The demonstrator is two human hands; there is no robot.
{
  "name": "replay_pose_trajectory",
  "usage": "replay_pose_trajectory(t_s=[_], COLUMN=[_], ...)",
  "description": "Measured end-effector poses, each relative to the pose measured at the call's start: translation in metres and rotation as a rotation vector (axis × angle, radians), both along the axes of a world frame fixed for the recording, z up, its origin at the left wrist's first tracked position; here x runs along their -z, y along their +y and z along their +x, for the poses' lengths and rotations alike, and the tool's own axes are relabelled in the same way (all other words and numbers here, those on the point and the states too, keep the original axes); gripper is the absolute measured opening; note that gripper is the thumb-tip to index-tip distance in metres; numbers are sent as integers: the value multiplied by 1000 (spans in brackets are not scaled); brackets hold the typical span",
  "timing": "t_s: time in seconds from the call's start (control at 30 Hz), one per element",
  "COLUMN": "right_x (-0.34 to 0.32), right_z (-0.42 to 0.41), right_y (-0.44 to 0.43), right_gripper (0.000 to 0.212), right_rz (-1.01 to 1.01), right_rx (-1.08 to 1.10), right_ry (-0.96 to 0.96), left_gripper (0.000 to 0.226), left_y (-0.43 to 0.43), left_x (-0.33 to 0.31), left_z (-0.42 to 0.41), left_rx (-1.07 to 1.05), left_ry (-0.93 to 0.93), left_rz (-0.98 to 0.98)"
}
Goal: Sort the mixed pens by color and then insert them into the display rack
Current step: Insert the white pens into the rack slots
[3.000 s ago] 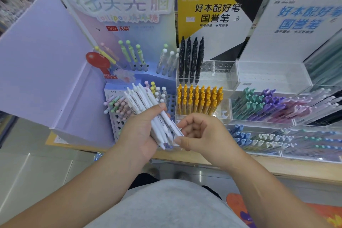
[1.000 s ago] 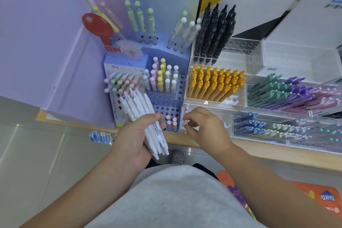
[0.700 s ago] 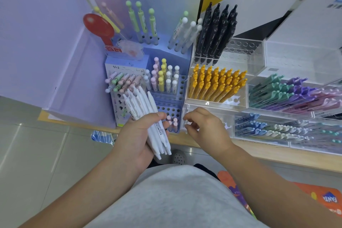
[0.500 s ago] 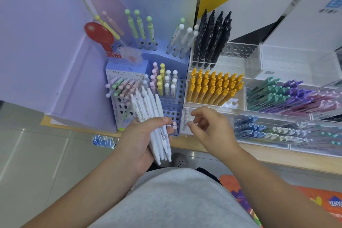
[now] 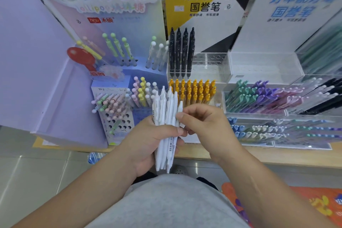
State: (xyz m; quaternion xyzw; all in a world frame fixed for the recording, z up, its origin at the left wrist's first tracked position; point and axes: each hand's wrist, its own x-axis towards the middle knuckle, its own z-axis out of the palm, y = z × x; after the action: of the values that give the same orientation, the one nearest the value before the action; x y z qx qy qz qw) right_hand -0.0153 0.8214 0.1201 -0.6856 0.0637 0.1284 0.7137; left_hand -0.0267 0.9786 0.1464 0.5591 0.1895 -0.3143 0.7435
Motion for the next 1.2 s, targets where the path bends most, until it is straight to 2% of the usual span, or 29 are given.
replay_pose_trajectory(t_s=[0.17,0.3,0.47,0.63,0.77,0.9,1.1,1.2], right_x=[-1,-4,-9,-8,-5,-6,-9,-2], right_z=[-2,4,12,6,-3,-2,2,0], right_y=[-11,-21,-31,-25,-13,-12,-33,-47], right_gripper=[12,13,13,8,4,8,21,24], right_rz=[6,65,123,83,50,65,36,-80], right_rx=[22,124,203,120,-7,-24,-12,56], right_ry=[20,33,42,41,21,22,57,34], left_gripper=[26,33,31,47,41,35,57,47], left_y=[-9,-12,-14,-12,-12,-13,-6,1], left_x=[-2,0,1,4,4,6,13,16], left_z=[0,-2,-5,-2,1,1,1,-1], left_rx=[-1,-12,-60,-122,-129,-151,-261,-326], left_ry=[3,28,38,3,-50,-38,42,54], left_rz=[-7,41,48,24,69,74,81,82])
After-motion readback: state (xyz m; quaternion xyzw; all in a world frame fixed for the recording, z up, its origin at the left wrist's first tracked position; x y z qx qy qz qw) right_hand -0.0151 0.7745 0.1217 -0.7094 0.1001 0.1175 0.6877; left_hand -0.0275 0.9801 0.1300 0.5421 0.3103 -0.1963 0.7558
